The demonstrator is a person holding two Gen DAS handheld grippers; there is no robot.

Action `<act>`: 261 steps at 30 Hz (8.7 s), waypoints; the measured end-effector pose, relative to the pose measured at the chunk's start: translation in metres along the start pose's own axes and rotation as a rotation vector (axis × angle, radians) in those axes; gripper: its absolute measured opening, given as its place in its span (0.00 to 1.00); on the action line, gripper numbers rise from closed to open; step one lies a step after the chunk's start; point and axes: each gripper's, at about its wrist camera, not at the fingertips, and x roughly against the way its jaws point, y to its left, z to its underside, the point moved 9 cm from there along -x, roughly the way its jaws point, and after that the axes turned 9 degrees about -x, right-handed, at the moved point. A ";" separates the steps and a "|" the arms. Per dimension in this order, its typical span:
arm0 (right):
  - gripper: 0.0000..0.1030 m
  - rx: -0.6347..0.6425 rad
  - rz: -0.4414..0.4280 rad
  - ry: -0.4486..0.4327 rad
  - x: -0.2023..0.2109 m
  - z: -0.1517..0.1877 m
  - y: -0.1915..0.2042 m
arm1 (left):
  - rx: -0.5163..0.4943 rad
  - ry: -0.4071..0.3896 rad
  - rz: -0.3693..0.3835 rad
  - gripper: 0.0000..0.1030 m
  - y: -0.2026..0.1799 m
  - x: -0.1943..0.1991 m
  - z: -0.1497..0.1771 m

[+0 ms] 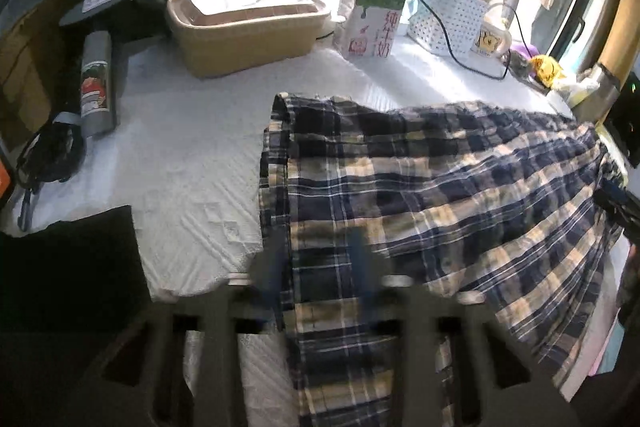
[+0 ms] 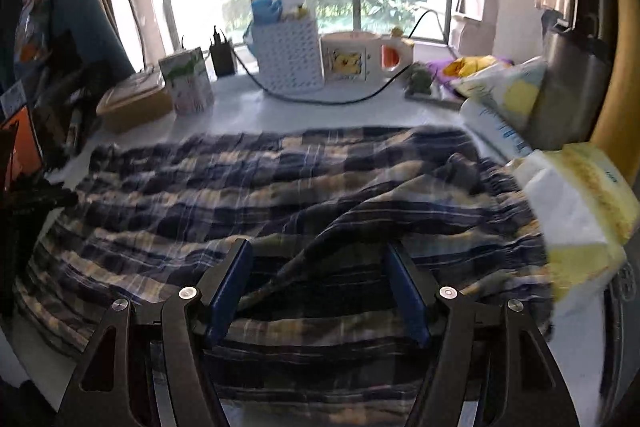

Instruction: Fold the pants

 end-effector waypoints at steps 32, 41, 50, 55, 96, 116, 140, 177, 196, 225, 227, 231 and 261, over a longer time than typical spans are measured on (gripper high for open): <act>0.68 -0.033 0.003 0.024 0.000 -0.011 -0.012 | 0.034 -0.025 0.099 0.50 0.041 -0.024 -0.059; 0.68 -0.029 0.022 0.033 -0.006 -0.009 -0.015 | -0.023 -0.073 -0.012 0.01 0.057 -0.033 -0.064; 0.68 -0.006 0.052 0.048 -0.015 0.001 -0.015 | 0.004 -0.060 -0.063 0.06 0.071 -0.016 -0.058; 0.68 -0.005 0.017 0.016 0.003 -0.001 -0.001 | 0.025 -0.127 -0.034 0.14 0.055 0.040 -0.034; 0.81 -0.089 -0.032 -0.011 0.069 0.065 -0.034 | -0.264 -0.005 0.091 0.14 -0.177 0.053 0.088; 0.81 0.044 -0.240 -0.002 0.052 0.047 0.046 | 0.051 -0.178 0.148 0.55 -0.102 0.091 0.065; 0.66 0.157 -0.089 0.028 0.065 0.027 0.022 | 0.005 -0.195 0.127 0.56 -0.093 0.082 0.025; 0.37 0.167 0.077 0.191 -0.096 -0.062 0.064 | 0.006 -0.043 0.048 0.56 -0.028 -0.013 -0.049; 0.44 0.240 -0.061 0.204 -0.008 0.053 0.074 | 0.003 -0.008 0.034 0.56 -0.070 0.017 0.029; 0.56 0.068 0.045 0.122 0.042 0.057 -0.011 | 0.004 -0.068 -0.211 0.61 -0.069 0.064 0.094; 0.56 0.090 0.081 0.113 0.045 0.060 -0.014 | 0.009 -0.060 -0.239 0.65 -0.061 0.070 0.097; 0.56 0.068 0.125 0.119 0.048 0.068 -0.029 | 0.062 -0.053 -0.274 0.65 -0.039 0.086 0.102; 0.29 -0.562 -0.174 0.049 -0.002 0.021 -0.075 | 0.077 -0.199 -0.221 0.65 -0.010 0.080 0.008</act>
